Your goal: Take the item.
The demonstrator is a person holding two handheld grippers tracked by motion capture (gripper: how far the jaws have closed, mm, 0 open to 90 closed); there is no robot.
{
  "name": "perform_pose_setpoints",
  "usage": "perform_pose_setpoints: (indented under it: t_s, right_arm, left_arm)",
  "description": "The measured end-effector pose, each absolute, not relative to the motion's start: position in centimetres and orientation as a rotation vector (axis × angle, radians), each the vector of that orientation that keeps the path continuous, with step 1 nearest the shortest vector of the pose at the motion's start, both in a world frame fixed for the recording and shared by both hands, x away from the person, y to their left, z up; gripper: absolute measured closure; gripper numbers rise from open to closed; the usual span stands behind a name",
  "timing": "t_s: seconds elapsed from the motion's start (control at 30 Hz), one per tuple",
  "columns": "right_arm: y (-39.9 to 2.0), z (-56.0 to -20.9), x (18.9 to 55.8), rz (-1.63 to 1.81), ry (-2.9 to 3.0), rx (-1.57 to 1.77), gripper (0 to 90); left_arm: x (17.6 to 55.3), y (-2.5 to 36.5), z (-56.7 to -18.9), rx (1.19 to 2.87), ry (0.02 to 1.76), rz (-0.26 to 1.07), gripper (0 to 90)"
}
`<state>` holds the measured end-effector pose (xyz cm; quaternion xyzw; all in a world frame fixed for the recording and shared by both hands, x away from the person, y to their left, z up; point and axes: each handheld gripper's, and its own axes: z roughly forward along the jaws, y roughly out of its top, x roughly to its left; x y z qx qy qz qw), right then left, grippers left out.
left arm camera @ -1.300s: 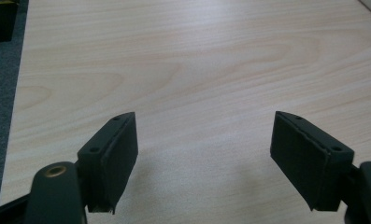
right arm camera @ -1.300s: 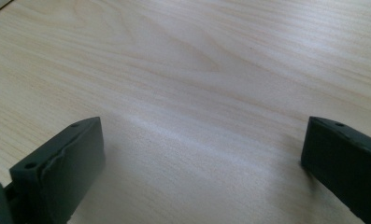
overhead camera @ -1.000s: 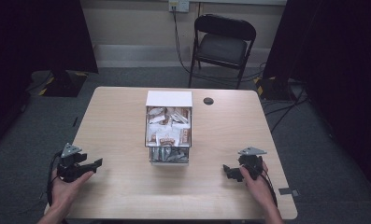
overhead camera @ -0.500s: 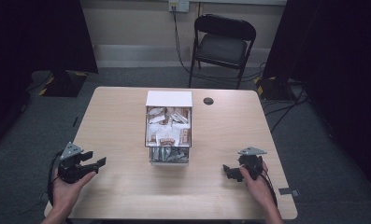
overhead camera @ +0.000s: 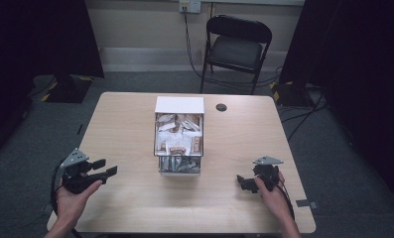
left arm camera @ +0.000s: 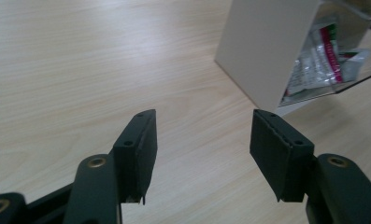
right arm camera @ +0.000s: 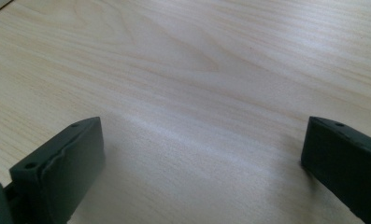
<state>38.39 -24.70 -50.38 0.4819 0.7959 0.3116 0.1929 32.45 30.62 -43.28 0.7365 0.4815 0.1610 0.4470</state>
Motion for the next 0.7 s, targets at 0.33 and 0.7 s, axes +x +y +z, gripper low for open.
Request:
perform_pose_setpoints:
  t_s: [0.33,0.7]
  right_arm:
    - [-24.7,-50.4,38.4,0.874,2.233,1.352,0.0]
    - [-24.7,-50.4,38.4,0.874,2.233,1.352,0.0]
  left_arm:
    - [32.2,29.3,-40.7,1.823,1.08,0.41,39.3]
    - [32.5,27.7,-38.0,1.798,0.995,0.447,42.2]
